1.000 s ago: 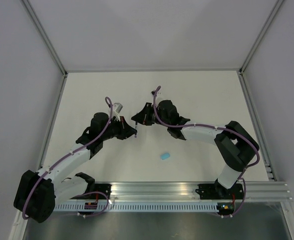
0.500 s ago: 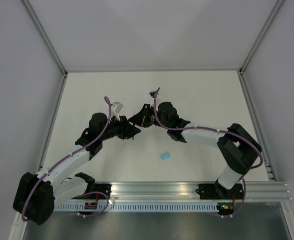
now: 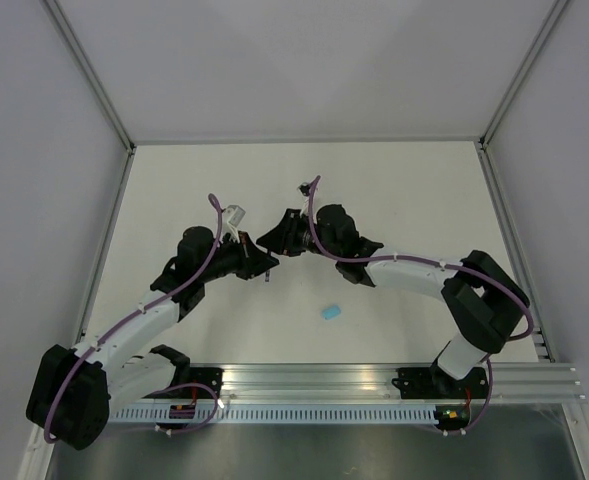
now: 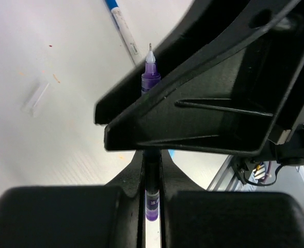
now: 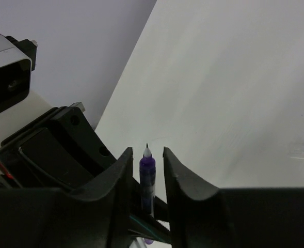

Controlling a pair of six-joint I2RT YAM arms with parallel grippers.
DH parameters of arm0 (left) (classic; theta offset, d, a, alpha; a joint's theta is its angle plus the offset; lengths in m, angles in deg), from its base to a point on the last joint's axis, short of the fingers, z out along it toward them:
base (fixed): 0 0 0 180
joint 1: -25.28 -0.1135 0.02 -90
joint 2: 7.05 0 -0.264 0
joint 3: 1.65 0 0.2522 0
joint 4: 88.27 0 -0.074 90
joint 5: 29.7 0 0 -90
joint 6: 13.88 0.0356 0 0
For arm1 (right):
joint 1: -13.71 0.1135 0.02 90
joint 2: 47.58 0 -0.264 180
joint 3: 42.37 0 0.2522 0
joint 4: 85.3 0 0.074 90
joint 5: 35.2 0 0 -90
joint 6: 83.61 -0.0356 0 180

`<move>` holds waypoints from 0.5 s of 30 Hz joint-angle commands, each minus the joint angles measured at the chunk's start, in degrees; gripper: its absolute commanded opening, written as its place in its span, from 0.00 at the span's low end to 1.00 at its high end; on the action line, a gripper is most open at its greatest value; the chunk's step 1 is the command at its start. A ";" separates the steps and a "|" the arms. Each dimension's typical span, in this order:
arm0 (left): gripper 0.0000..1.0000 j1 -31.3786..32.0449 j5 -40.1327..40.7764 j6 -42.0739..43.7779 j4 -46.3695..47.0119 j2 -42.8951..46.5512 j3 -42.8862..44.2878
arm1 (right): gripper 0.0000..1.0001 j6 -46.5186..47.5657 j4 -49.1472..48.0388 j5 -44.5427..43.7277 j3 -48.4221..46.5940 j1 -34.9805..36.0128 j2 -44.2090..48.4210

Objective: Insert the pens into the pen caps

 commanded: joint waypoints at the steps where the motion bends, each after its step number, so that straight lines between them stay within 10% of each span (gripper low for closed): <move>1: 0.02 0.59 -4.07 -0.48 3.67 0.18 -0.36 | 0.39 2.37 2.43 -1.76 -3.04 0.26 2.76; 5: 0.02 0.59 -1.71 0.05 2.00 0.45 -0.63 | 0.59 6.76 9.53 -3.77 -4.53 0.08 6.45; 15: 0.02 0.50 18.94 0.84 -8.54 0.88 0.96 | 0.58 -1.10 36.61 -18.79 -10.60 -2.11 12.43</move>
